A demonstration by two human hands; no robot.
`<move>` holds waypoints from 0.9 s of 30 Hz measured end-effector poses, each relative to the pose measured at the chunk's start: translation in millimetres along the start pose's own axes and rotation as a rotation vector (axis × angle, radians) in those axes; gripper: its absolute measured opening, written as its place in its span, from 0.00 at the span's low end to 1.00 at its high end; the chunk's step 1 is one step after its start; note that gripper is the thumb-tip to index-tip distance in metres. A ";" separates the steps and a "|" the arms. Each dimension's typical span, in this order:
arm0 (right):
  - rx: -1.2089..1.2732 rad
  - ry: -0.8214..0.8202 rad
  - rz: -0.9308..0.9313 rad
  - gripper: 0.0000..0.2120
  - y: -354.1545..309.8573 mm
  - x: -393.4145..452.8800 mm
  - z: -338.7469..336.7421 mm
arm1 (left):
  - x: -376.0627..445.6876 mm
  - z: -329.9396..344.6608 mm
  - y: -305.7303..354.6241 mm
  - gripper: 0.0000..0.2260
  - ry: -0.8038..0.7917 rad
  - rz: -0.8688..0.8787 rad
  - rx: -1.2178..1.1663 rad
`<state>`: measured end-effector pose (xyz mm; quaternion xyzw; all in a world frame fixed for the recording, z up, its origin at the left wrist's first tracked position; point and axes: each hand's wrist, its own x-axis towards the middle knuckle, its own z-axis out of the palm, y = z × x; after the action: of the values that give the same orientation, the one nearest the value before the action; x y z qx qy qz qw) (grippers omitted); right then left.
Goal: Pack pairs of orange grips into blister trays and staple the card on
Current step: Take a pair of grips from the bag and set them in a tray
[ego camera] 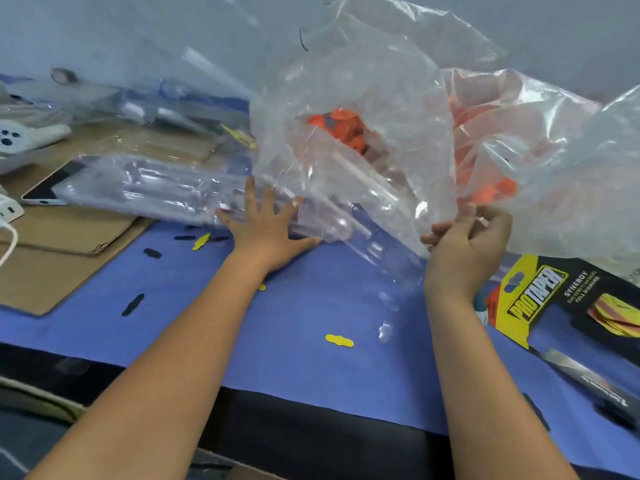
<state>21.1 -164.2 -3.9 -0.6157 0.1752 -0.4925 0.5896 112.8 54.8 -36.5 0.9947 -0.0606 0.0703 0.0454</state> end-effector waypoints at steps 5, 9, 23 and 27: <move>-0.181 -0.158 -0.003 0.07 9.7 1.6 0.7 | 3.5 -1.4 24.5 0.37 -0.090 -0.118 0.123; -0.318 -0.198 -0.041 0.16 12.8 3.4 0.0 | -15.4 -0.8 36.1 0.32 -0.156 -0.115 0.126; -0.742 -0.321 -0.150 0.16 11.8 0.7 -1.6 | -97.3 -111.0 56.1 0.12 -0.762 0.353 0.073; -0.995 -0.434 -0.251 0.16 13.1 -3.2 -3.7 | -95.6 -123.2 48.9 0.14 -0.818 0.333 -0.635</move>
<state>21.5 -166.9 -17.7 -0.9233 0.1864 -0.2787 0.1873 -3.9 29.6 75.0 0.8551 -0.2482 -0.3379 0.3048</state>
